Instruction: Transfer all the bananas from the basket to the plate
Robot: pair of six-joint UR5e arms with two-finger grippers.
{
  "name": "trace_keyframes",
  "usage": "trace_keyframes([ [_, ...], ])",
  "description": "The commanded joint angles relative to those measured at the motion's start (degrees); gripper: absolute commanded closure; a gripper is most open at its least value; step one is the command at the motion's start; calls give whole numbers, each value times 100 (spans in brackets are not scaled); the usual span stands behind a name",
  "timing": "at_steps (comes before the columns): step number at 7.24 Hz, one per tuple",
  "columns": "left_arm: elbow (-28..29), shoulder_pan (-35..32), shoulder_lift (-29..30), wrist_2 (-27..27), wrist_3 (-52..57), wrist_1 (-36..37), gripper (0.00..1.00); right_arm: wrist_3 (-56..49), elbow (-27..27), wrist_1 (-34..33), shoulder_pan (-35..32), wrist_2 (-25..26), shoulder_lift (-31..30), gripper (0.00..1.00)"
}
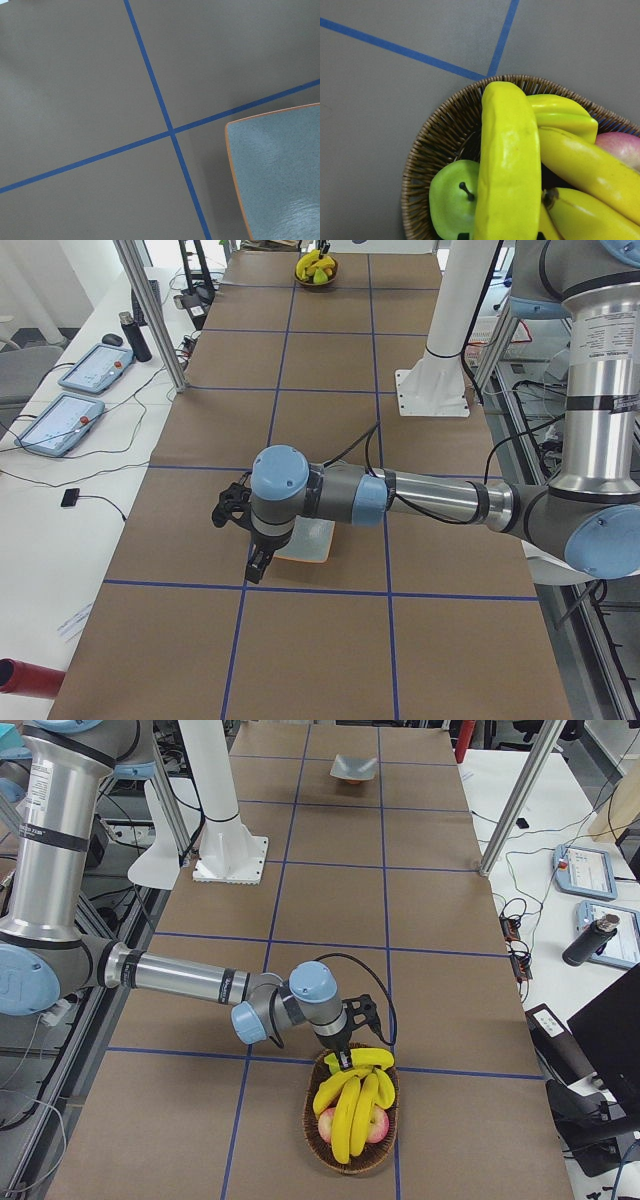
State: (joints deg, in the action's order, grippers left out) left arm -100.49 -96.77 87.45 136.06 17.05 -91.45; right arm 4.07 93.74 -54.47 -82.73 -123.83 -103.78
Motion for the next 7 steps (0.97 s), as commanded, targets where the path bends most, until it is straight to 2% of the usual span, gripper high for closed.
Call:
trace_keyframes([
  [1,3,0,0,0,0,5,0,33,309,-46,-94,-36,15,100],
  [3,-23,0,9,0,-9,-4,0,77,460,-29,-94,-53,85,100],
  [6,-119,0,131,78,-9,5,0,121,584,-47,-103,-350,575,100],
  [7,-111,9,158,706,0,-178,0,312,601,-47,-103,-543,839,100],
])
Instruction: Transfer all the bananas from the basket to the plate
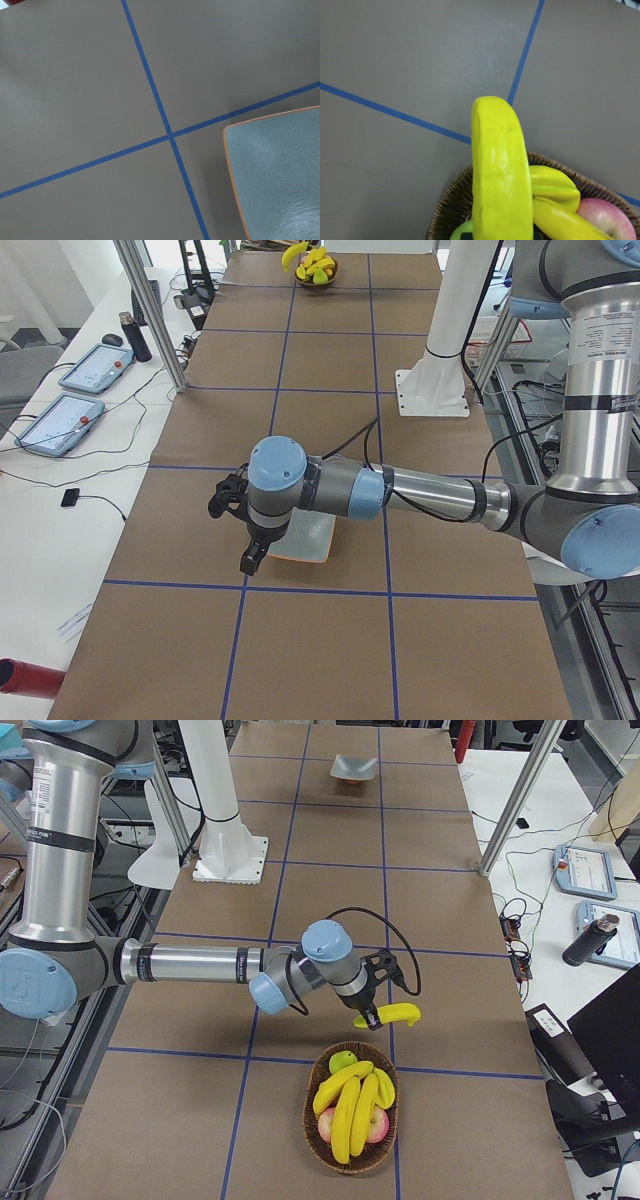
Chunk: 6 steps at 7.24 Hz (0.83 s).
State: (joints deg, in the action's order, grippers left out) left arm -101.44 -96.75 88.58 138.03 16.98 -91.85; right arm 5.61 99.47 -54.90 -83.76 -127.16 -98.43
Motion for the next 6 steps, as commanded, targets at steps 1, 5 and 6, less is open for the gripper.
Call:
trace_keyframes([
  [1,71,-1,46,897,-2,-662,0,369,29,-3,17,-378,628,100],
  [5,-33,234,606,927,-2172,-1983,0,1605,344,32,629,-899,1702,100],
  [6,-85,523,643,927,-3460,-2525,0,1976,354,32,867,-820,2043,100],
])
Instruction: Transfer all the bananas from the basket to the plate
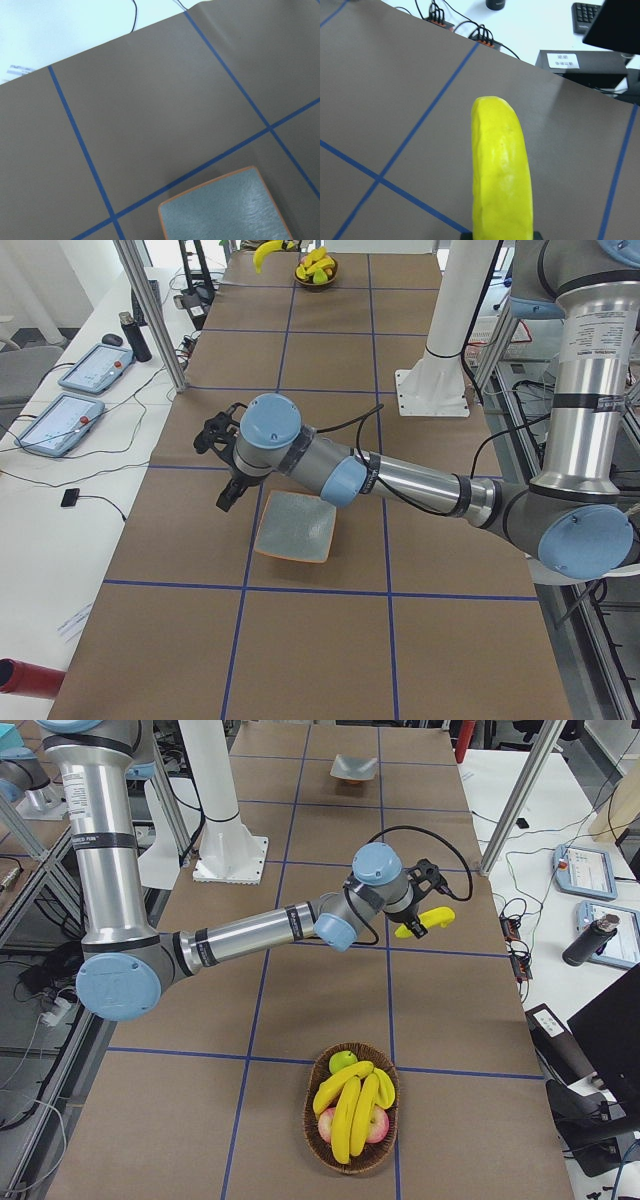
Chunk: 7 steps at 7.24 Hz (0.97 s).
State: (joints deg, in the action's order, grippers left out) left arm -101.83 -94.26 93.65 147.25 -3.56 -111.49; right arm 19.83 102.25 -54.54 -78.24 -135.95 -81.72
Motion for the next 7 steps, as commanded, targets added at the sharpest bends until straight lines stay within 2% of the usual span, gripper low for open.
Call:
trace_keyframes([
  [1,-65,581,302,-3,-2489,-967,0,591,85,-4,597,165,663,100],
  [2,-82,923,617,5,-3492,-998,0,592,267,-4,956,488,796,100],
  [4,-222,1565,943,-47,-5200,-1015,0,957,733,-13,2009,1680,973,100],
  [6,-293,2031,1374,-56,-6081,-1041,0,1931,989,-4,2792,2385,1341,100],
  [7,-328,2138,1567,-65,-6495,-1051,0,2102,1033,-4,3319,3024,1517,100],
])
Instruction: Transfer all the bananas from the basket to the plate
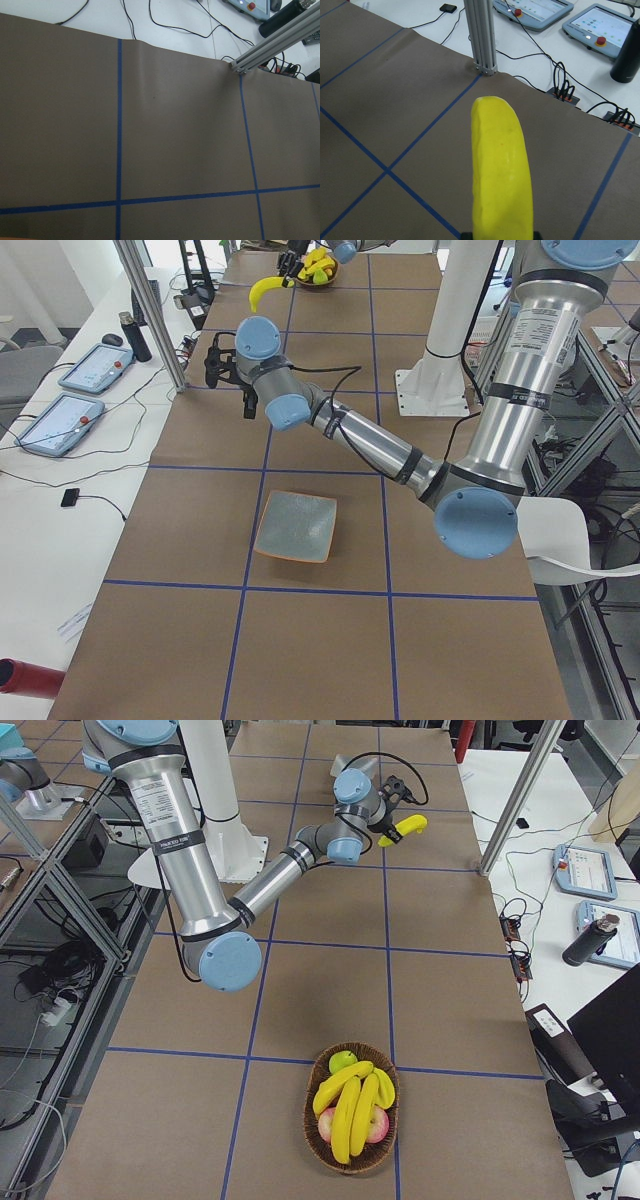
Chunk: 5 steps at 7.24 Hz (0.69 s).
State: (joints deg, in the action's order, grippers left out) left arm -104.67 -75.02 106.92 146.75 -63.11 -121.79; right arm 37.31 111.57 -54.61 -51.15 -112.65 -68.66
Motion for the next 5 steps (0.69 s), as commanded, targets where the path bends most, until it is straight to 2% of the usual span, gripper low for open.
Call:
trace_keyframes([
  [1,-62,346,425,-23,-1223,-11,0,643,102,3,955,1153,378,100],
  [3,-88,435,795,-24,-2500,-46,0,1239,102,20,1500,1840,703,100],
  [5,-89,767,1014,-41,-3029,-55,0,1470,67,29,2159,2657,1011,100],
])
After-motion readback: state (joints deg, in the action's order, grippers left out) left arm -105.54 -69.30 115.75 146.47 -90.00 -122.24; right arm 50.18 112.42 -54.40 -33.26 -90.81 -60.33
